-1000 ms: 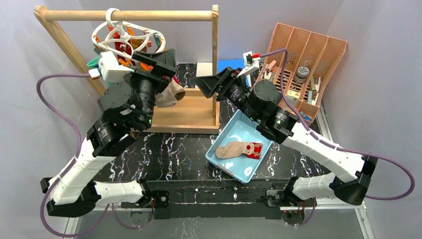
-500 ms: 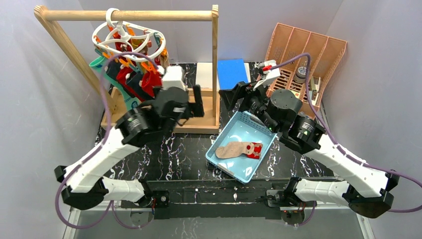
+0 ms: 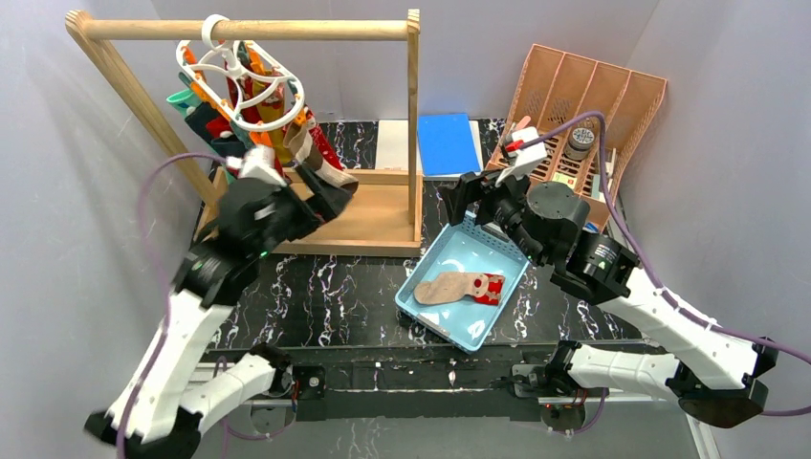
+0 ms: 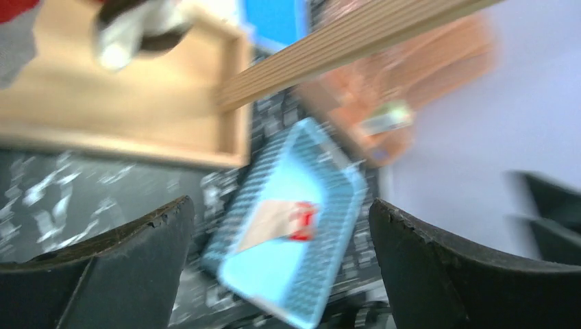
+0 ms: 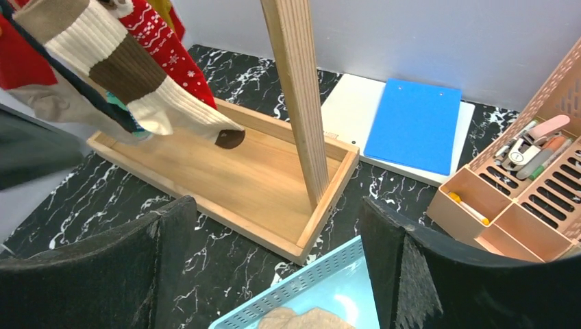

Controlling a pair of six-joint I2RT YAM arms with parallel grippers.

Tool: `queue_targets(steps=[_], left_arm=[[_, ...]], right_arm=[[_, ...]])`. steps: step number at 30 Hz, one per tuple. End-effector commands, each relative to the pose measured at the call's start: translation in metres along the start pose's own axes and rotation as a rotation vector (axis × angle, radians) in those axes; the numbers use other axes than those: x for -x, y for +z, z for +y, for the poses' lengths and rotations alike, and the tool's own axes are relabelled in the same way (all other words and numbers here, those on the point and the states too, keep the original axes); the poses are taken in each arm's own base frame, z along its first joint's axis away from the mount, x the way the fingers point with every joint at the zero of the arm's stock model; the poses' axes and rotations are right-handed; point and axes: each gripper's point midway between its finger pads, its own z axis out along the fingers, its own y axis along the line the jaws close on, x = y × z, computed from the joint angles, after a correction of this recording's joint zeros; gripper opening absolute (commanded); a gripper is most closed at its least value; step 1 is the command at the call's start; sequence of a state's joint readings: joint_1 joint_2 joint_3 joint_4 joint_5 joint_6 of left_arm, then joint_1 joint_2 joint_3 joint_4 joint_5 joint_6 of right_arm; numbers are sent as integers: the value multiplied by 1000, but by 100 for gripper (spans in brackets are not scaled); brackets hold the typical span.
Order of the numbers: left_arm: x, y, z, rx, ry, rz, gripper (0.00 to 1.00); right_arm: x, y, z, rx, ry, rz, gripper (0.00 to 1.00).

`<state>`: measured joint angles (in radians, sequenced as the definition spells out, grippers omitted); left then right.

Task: Clip the socks to the hanger
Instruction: Rotate the hanger at the clothesline.

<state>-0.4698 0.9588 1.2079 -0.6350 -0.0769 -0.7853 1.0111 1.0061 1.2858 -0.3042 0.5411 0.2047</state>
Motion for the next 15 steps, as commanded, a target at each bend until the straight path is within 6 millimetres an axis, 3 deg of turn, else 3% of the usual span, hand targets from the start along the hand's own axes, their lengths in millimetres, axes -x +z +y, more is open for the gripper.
queue_targets(steps=[1,4,8,13,15], left_arm=[[64,-85,-70,-320,-201,-222,95],[81,-106,-70,-339,-297,-302,95],[110,-122,-45,-309,-473,-514,96],[133,-89,-53,-331,-686,-571,88],[149,-93,-62,-398,-741,-619,87]], right_arm=[[20,-8,10,74,65,-100,96],[29,-9,22,137,126,-149,98],[51,-14,37,217,197,-223,98],[68,-12,51,277,248,-271,96],[69,-11,57,299,263,-271,95]])
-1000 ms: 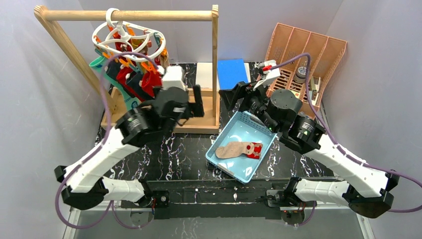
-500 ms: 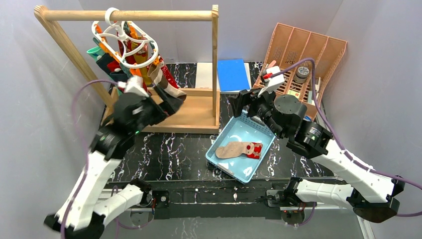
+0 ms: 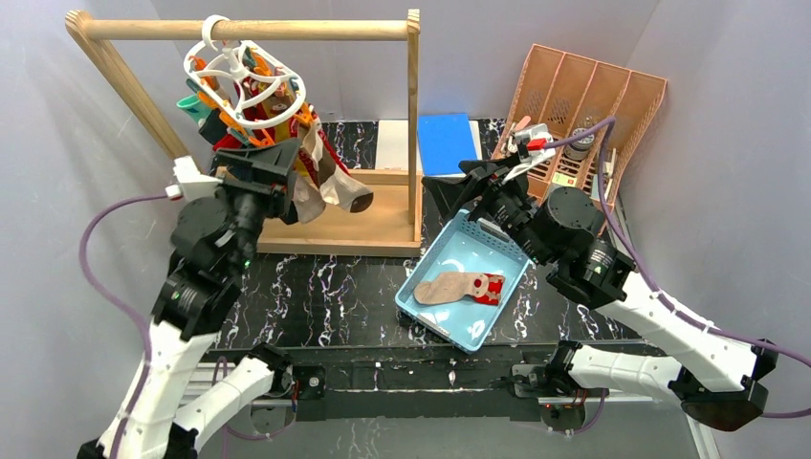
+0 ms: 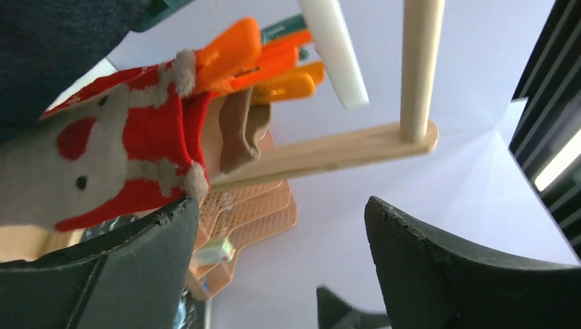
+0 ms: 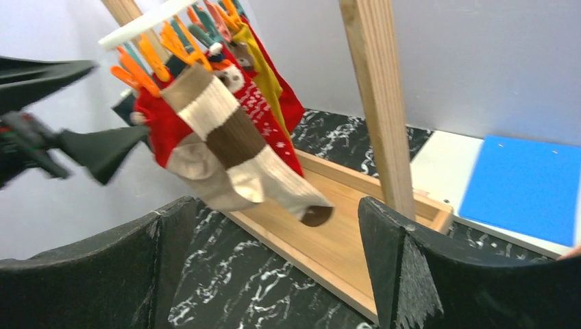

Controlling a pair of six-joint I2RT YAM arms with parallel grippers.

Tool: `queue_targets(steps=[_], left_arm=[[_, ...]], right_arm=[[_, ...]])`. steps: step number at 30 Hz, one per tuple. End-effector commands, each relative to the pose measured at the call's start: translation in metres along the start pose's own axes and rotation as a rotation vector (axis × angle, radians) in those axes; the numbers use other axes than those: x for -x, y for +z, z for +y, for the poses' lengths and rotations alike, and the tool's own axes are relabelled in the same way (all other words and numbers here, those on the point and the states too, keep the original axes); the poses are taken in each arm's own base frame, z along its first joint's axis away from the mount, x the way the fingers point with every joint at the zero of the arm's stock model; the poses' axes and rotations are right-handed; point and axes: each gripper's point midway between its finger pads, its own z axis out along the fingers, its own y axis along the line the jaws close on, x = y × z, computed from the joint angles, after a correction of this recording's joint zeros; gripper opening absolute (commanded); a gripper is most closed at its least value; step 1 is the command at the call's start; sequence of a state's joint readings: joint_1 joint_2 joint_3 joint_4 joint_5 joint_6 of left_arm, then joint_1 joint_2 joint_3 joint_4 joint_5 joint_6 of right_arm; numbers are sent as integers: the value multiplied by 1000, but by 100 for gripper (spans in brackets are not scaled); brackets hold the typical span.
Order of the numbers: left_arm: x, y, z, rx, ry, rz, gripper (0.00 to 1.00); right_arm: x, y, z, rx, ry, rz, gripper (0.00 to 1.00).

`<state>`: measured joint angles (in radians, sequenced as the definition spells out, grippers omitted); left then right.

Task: Clip the socks to the hanger
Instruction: Rotate the hanger at the clothesline.

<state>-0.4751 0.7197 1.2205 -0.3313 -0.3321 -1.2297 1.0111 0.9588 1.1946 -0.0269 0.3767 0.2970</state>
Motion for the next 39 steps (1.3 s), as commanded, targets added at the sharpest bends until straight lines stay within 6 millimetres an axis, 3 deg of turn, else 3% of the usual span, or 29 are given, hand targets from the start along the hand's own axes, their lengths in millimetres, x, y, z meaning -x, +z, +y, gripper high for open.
queue_targets(steps=[1,6,11,17,21,27,31,33,39], left_arm=[[24,29,-23,-74,-209,-164,86],[52,20,-34,-101,-239,-285,84],[65,23,-44,-132,-264,-351,77],[69,32,-52,-144,-257,-380,72],[62,49,-47,-116,-232,-378,62],[59,61,-37,-81,-215,-397,56],[68,61,-37,-73,-194,-435,47],[73,60,-37,-69,-183,-454,36],[82,52,-38,-53,-149,-479,17]], right_arm=[[30,6,26,101,86,-97,95],[20,13,33,128,117,-73,94],[16,21,42,172,135,-76,93],[12,32,51,196,131,-62,93],[11,39,57,217,135,-54,92],[15,48,69,260,142,-46,92],[15,50,75,284,147,-43,92],[14,50,77,293,150,-40,91],[17,54,80,306,152,-51,91]])
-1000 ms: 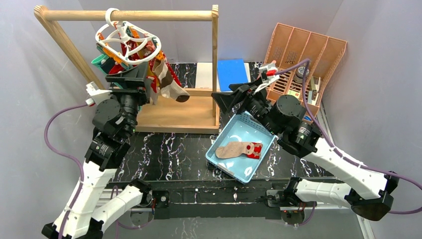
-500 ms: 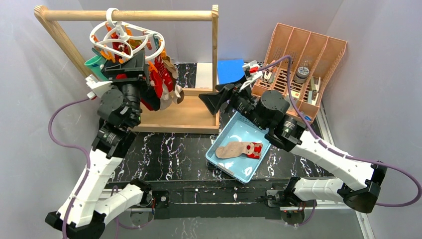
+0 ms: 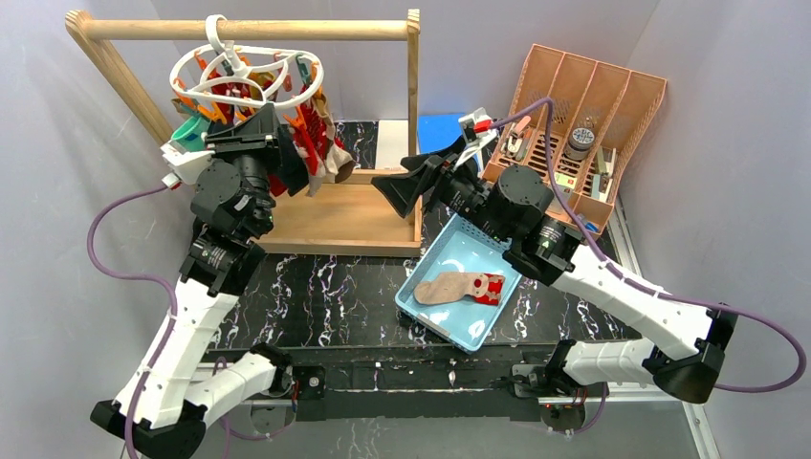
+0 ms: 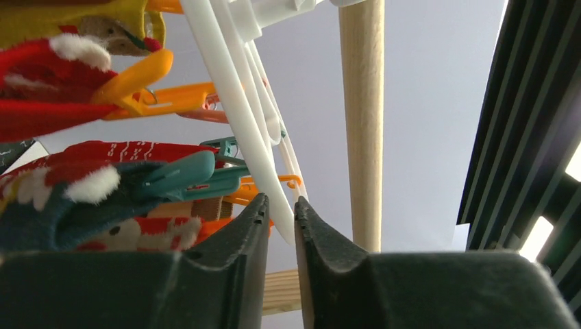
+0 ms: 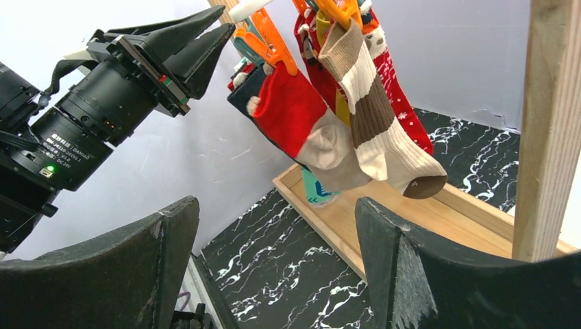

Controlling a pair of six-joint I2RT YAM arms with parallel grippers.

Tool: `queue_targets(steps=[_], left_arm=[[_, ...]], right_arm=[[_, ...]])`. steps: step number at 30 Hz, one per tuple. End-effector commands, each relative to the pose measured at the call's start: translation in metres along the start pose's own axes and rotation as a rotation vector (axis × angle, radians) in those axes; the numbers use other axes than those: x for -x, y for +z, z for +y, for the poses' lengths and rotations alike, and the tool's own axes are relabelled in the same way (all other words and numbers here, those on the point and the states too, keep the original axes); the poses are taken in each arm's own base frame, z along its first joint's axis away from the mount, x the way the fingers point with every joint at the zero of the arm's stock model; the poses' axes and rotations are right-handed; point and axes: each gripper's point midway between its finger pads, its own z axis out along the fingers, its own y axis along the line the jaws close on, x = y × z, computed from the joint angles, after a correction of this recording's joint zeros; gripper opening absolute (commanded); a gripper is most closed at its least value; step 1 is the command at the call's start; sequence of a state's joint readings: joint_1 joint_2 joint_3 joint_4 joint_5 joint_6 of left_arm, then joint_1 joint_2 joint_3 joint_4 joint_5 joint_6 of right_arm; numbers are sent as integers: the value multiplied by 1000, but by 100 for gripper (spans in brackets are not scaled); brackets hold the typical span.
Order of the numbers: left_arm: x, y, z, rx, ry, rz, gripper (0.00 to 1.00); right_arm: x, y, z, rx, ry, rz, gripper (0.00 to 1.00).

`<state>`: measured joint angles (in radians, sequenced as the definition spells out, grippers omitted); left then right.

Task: Clip the socks to the hanger
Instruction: Rotate the hanger at the clothesline.

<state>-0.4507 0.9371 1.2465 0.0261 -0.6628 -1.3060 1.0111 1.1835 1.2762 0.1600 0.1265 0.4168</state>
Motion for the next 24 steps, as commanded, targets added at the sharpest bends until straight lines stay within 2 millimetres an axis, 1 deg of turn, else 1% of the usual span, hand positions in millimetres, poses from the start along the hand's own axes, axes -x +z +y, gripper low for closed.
queue_targets(steps=[1,2,3,5,7,10,11,12,13,14,15,17,19,20,24], left_arm=[[32,-8,-19,-22,8,-97,13],[35,-11,-20,-24,12,-102,10],[36,-13,-14,-2,39,-99,7],[42,-19,-11,14,66,-101,6],[51,-28,-11,18,99,-108,2],[68,-42,-8,41,155,-135,1],[74,-46,-7,50,176,-144,4],[79,-51,-7,55,195,-148,9],[83,-55,-8,56,216,-148,16],[87,-59,-8,56,242,-149,29],[91,-64,-9,58,265,-148,38],[100,-73,-13,62,328,-147,52],[107,-81,-11,82,398,-137,60],[110,-84,-8,98,426,-132,63],[117,-98,5,137,477,-114,68]], right_arm=[[36,4,21,68,12,-95,91],[37,6,22,71,16,-97,91],[37,8,23,72,24,-99,92],[41,13,23,65,55,-112,93],[49,20,26,69,97,-146,93],[61,34,27,55,197,-202,93],[64,41,26,43,239,-216,93],[66,47,25,32,277,-229,92],[61,58,22,15,321,-225,92],[61,66,20,1,360,-231,91],[61,73,18,-9,391,-244,90],[61,87,12,-35,455,-270,88],[66,99,10,-47,508,-308,86],[65,106,8,-58,527,-311,86],[65,129,6,-60,583,-350,83]])
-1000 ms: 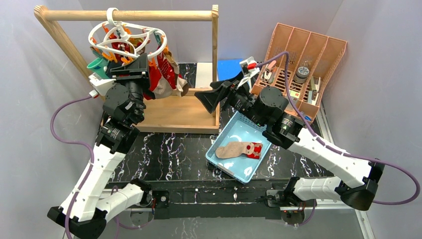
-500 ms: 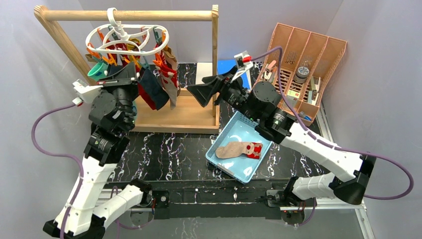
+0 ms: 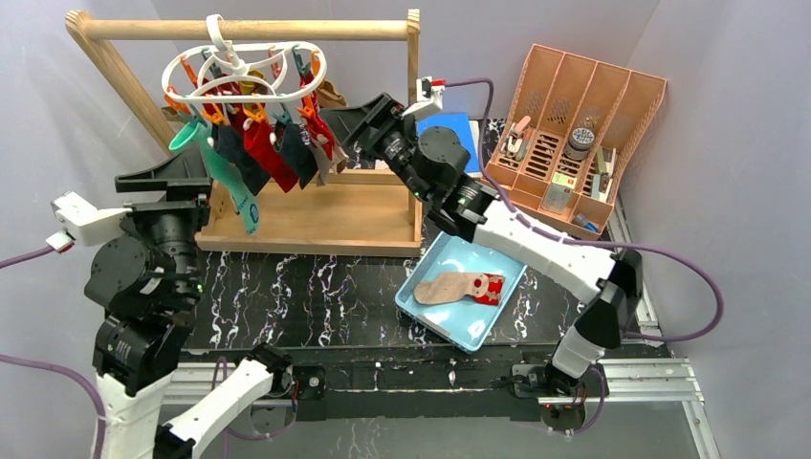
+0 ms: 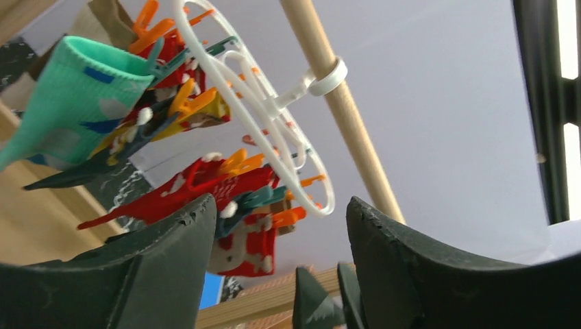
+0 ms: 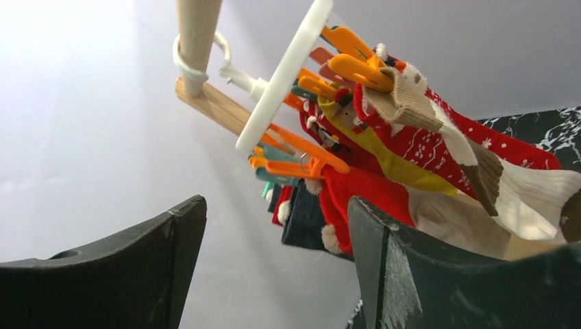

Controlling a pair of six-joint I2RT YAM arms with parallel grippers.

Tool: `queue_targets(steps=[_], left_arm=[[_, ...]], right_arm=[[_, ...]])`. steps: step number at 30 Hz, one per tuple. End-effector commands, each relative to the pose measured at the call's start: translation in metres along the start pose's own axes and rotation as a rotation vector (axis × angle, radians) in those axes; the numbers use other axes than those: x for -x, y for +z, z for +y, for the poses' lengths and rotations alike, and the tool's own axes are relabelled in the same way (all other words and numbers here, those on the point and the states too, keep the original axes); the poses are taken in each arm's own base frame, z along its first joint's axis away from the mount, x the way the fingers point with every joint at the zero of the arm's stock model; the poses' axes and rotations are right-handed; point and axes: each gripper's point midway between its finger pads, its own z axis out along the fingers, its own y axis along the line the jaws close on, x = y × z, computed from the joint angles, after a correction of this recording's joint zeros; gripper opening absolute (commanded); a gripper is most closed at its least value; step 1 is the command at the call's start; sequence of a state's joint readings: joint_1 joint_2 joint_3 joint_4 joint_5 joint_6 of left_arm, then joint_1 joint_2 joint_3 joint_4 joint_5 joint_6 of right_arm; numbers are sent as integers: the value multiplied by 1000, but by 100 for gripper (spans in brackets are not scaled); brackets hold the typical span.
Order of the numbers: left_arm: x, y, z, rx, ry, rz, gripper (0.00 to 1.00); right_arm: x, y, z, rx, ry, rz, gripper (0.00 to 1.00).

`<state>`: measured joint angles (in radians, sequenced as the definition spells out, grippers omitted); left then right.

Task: Clip the socks to the hanger
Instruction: Rotate the hanger at the clothesline.

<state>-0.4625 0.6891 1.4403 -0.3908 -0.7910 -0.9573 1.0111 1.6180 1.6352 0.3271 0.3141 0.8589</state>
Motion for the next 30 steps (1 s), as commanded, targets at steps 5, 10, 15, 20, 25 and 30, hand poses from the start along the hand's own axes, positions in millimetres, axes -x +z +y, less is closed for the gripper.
queue_targets(steps=[5,10,15,20,25,30], left_arm=[[7,-26,48,91,126,34,69],[12,-34,58,73,116,65,68],[16,-35,59,76,162,67,68],[16,-35,59,75,188,68,69],[9,-34,62,73,212,83,69],[7,-34,61,67,220,91,69]], right_arm=[[34,32,30,73,181,-199,80],[36,44,30,88,201,-246,79],[35,54,37,107,203,-274,79],[28,70,38,99,210,-267,68],[24,76,36,100,208,-261,45],[13,73,39,110,196,-233,28]])
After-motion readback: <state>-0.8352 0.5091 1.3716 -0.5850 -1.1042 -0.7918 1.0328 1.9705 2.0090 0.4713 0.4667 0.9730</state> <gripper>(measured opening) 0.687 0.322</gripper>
